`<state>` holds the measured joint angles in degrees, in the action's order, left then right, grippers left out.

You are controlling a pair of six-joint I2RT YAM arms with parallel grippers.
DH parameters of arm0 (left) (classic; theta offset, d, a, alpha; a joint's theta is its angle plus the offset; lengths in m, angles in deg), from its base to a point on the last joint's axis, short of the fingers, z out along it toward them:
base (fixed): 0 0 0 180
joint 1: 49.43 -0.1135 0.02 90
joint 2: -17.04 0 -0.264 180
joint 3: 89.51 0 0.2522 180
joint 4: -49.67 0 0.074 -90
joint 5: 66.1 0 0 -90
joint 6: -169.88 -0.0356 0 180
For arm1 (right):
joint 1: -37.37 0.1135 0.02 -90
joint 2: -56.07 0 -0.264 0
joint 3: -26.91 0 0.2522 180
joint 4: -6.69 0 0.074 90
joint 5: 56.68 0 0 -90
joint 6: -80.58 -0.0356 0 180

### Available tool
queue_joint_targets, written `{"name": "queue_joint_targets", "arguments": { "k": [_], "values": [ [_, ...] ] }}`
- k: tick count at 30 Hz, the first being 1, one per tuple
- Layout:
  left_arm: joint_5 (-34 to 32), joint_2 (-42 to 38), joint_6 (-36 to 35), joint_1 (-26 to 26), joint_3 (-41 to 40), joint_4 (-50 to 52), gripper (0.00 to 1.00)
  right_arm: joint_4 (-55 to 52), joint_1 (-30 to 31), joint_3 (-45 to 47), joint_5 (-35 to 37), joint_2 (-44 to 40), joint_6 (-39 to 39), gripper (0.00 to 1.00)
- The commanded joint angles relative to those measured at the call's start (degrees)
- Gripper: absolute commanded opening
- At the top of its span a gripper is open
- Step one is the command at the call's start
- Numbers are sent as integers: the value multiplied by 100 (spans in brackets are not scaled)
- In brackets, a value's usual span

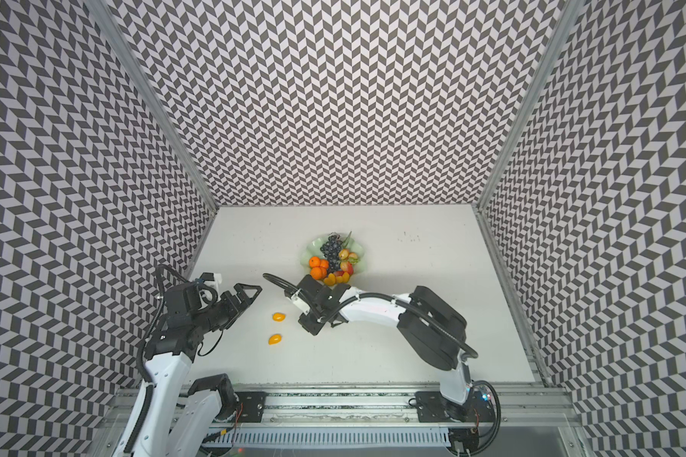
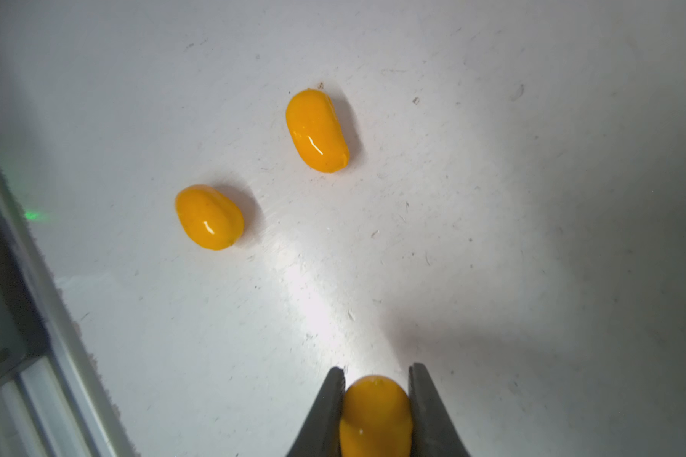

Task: Arrange fruit in a fruit bowl
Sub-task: Pick up the fruit from the center of the table, then place the fruit in the fruit bowl.

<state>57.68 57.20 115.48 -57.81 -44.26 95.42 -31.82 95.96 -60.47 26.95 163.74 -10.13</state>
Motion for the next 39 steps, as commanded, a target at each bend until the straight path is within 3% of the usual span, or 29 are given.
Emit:
{"name": "queue_joint_targets", "arguments": {
  "k": [1,9,14,24,39],
  "values": [
    [-37,43,311,468,-55,-657,100,378,-226,230,-161,-520,-191,24],
    [-828,579,833,1954,-36,-1528,100,542,-1021,543,-656,-1271,-314,24],
    [-1020,923,888,2416,8,-1987,100,459,-1481,293,-685,-1240,-364,24],
    [-1115,1628,762,2953,101,-3188,100,40,-1928,-665,-312,-296,-265,24],
    [-1037,2872,580,3096,650,-3894,100,-440,-2036,-1695,129,902,-284,24]
  ]
}}
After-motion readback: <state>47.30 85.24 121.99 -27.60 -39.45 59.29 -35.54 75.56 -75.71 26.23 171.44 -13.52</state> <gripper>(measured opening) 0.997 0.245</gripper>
